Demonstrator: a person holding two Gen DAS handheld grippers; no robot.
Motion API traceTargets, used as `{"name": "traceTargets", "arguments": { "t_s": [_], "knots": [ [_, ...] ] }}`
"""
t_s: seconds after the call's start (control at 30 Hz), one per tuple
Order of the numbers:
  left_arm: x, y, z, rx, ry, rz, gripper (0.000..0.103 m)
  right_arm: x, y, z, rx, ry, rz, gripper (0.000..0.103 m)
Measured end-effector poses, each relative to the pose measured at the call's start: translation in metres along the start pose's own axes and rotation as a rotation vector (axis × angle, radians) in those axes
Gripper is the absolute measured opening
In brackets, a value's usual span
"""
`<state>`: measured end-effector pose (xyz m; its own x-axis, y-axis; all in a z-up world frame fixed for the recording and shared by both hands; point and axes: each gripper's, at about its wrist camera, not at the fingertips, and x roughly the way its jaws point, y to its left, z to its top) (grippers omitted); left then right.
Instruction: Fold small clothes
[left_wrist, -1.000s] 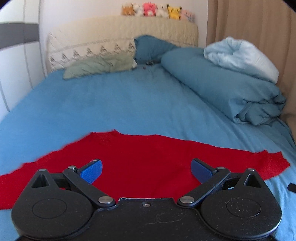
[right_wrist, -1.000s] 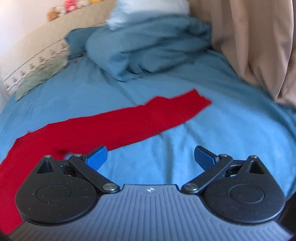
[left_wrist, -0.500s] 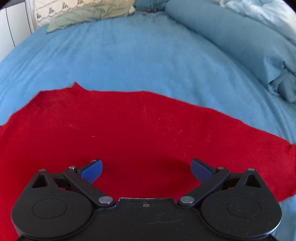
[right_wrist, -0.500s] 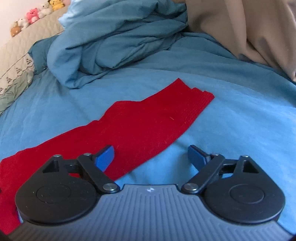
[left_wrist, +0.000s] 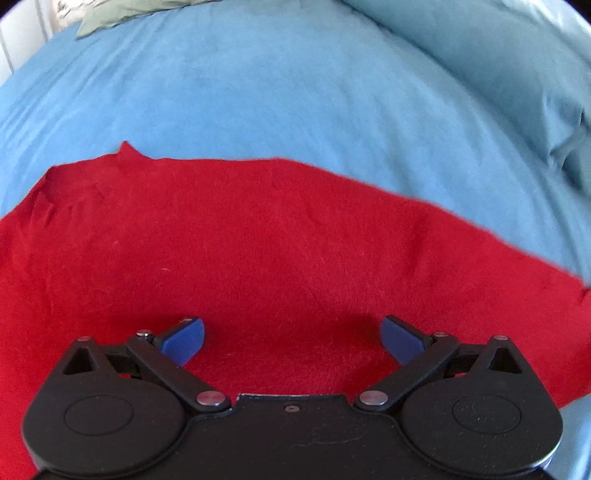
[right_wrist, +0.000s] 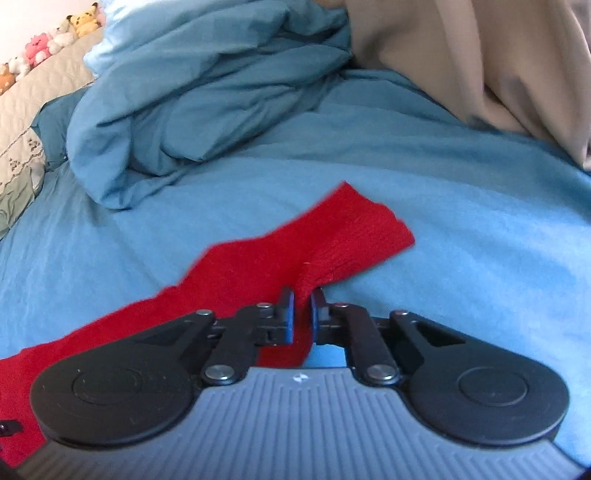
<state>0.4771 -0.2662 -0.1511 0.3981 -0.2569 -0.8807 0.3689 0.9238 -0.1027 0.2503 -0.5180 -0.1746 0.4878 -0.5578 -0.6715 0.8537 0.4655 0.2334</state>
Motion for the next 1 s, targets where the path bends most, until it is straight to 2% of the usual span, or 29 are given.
{"name": "traceTargets", "arguments": {
  "t_s": [0.07, 0.17, 0.27, 0.4, 0.5, 0.6, 0.67, 0.7, 0.77, 0.83, 0.87, 0.9, 0.93, 1.0],
  "knots": [
    [-0.013, 0.015, 0.003, -0.035, -0.017, -0.023, 0.103, -0.009, 0.014, 0.008, -0.021, -0.012, 0.02, 0.023],
    [-0.044, 0.045, 0.008, -0.058, -0.062, 0.004, 0.103, -0.028, 0.053, 0.02, -0.086, -0.04, 0.078, 0.023],
    [-0.074, 0.078, 0.012, -0.067, -0.108, 0.036, 0.103, -0.057, 0.109, 0.028, -0.163, -0.075, 0.201, 0.023],
    [-0.116, 0.131, 0.006, -0.089, -0.168, 0.116, 0.103, -0.1, 0.209, 0.012, -0.333, -0.101, 0.439, 0.023],
    [-0.137, 0.172, -0.008, -0.125, -0.188, 0.156, 0.103, -0.126, 0.291, -0.038, -0.576, -0.083, 0.613, 0.023],
    [-0.142, 0.202, -0.031, -0.181, -0.162, 0.157, 0.103, -0.121, 0.347, -0.118, -0.817, 0.014, 0.699, 0.023],
    [-0.139, 0.22, -0.045, -0.2, -0.129, 0.169, 0.103, -0.105, 0.362, -0.172, -0.891, 0.131, 0.715, 0.023],
    [-0.14, 0.225, -0.051, -0.204, -0.121, 0.173, 0.103, -0.099, 0.365, -0.195, -0.931, 0.158, 0.693, 0.023],
    [-0.143, 0.234, -0.063, -0.203, -0.124, 0.169, 0.103, -0.094, 0.361, -0.216, -0.925, 0.189, 0.682, 0.024],
    [-0.145, 0.234, -0.065, -0.198, -0.132, 0.161, 0.103, -0.095, 0.354, -0.215, -0.893, 0.176, 0.688, 0.026],
    [-0.14, 0.231, -0.061, -0.2, -0.132, 0.152, 0.103, -0.099, 0.351, -0.215, -0.882, 0.171, 0.694, 0.034],
    [-0.142, 0.232, -0.062, -0.202, -0.131, 0.138, 0.103, -0.101, 0.348, -0.213, -0.88, 0.17, 0.7, 0.051],
    [-0.139, 0.229, -0.06, -0.207, -0.13, 0.124, 0.103, -0.102, 0.347, -0.211, -0.886, 0.162, 0.703, 0.06],
    [-0.128, 0.22, -0.053, -0.212, -0.131, 0.087, 0.103, -0.111, 0.343, -0.201, -0.904, 0.112, 0.701, 0.088]
  ]
}}
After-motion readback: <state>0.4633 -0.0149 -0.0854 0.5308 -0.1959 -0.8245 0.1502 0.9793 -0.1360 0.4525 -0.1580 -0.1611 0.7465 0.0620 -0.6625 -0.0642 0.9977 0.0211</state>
